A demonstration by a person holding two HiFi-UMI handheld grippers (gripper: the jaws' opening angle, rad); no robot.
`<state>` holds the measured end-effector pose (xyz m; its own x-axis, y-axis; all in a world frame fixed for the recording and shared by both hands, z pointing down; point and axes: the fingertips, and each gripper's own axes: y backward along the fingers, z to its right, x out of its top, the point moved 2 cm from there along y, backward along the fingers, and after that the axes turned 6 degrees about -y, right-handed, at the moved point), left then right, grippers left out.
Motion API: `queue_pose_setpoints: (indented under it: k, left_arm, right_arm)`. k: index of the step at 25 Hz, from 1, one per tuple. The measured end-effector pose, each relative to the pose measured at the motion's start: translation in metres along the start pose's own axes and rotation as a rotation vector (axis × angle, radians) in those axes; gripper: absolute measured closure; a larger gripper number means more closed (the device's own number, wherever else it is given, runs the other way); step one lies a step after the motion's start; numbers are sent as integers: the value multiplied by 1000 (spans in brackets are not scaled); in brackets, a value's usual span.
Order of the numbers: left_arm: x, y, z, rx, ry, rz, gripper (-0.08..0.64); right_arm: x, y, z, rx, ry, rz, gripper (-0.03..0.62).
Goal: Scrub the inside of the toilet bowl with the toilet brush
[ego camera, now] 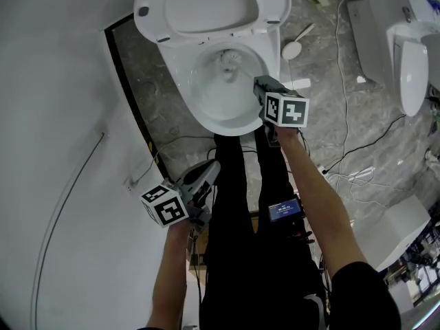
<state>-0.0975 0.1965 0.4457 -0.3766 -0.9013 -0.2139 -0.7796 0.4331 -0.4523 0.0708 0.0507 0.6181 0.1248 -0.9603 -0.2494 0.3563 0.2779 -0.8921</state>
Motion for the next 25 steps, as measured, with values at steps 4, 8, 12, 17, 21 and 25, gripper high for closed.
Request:
queue_pose_setpoints:
  k: [4,8,12,17,21,25]
  left_arm:
    - [-4,-2,-1,-1,8,-5,549]
    - [-7,-1,-5,2,15,-7,549]
    - [-9,1,-10,8,18,-9,549]
    - [-9,5,-13,19,20,-14,549]
    - [-8,6,-13,23,18,-16,549]
    - [-8,4,-13,17,21,-15,549]
  right_arm:
    - [-3,-6,4,22,-49,8,433]
    - [-5,-17,-1,31,-51,0,433]
    - [-5,-31,-14,53,-41,-18,433]
    - [-12,-44,-34,72,11,-61,433]
    - [-18,-48,-43,84,59,-89,433]
    - [-27,-48,-46,109,91,-117,433]
